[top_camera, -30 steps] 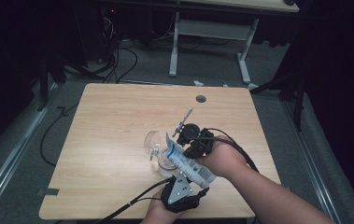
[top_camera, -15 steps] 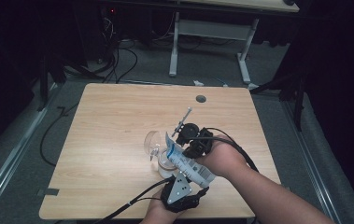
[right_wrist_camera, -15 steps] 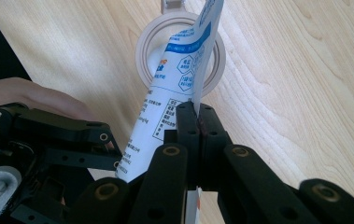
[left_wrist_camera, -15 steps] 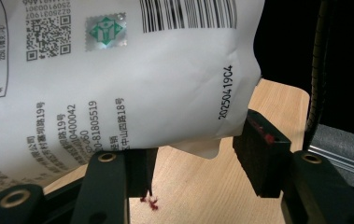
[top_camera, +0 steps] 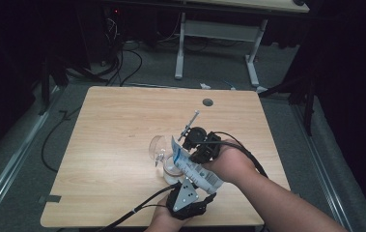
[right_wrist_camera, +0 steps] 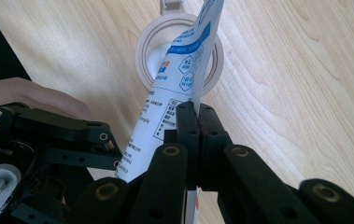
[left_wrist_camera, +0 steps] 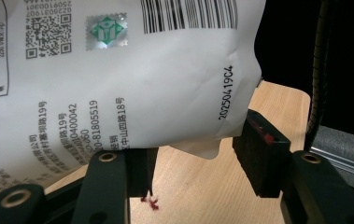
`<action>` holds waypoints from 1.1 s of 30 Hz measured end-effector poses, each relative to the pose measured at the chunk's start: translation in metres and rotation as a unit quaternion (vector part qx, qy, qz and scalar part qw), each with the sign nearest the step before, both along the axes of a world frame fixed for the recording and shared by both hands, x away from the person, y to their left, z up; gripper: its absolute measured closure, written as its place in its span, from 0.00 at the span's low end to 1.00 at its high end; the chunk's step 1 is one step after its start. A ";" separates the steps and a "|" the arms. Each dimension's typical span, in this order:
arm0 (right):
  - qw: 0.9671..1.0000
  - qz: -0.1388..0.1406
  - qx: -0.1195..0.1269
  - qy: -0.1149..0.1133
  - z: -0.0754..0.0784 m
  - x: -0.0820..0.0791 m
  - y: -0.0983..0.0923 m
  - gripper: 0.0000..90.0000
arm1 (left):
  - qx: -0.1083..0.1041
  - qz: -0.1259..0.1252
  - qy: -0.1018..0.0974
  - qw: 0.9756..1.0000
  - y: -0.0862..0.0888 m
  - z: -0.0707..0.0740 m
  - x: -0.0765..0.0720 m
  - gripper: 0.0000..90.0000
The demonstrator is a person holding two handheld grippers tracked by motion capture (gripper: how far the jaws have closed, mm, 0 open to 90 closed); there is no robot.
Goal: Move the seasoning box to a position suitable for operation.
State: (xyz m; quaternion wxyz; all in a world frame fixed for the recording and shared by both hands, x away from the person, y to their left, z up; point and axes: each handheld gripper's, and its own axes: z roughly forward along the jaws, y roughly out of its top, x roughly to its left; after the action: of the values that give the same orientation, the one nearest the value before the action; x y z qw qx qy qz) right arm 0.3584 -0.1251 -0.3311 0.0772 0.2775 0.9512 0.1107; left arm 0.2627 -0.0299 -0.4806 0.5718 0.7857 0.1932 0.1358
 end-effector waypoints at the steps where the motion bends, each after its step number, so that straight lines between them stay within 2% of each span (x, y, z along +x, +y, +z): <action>1: 1.000 0.000 0.000 0.000 0.000 0.000 0.000 1.00 | 0.000 0.000 0.000 1.000 0.000 0.000 0.000 0.57; 23: 1.000 -0.001 0.004 -0.002 0.003 0.001 -0.001 1.00 | 0.002 0.003 -0.004 1.000 0.001 0.002 0.001 0.58; 33: 1.000 0.000 -0.002 -0.002 0.003 0.003 0.001 1.00 | 0.000 0.007 -0.004 1.000 0.002 0.003 0.001 0.58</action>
State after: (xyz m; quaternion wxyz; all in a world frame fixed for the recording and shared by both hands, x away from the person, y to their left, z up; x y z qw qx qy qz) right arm 0.3611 -0.1237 -0.3285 0.0798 0.2767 0.9514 0.1090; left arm 0.2640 -0.0280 -0.4777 0.5719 0.7836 0.1960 0.1428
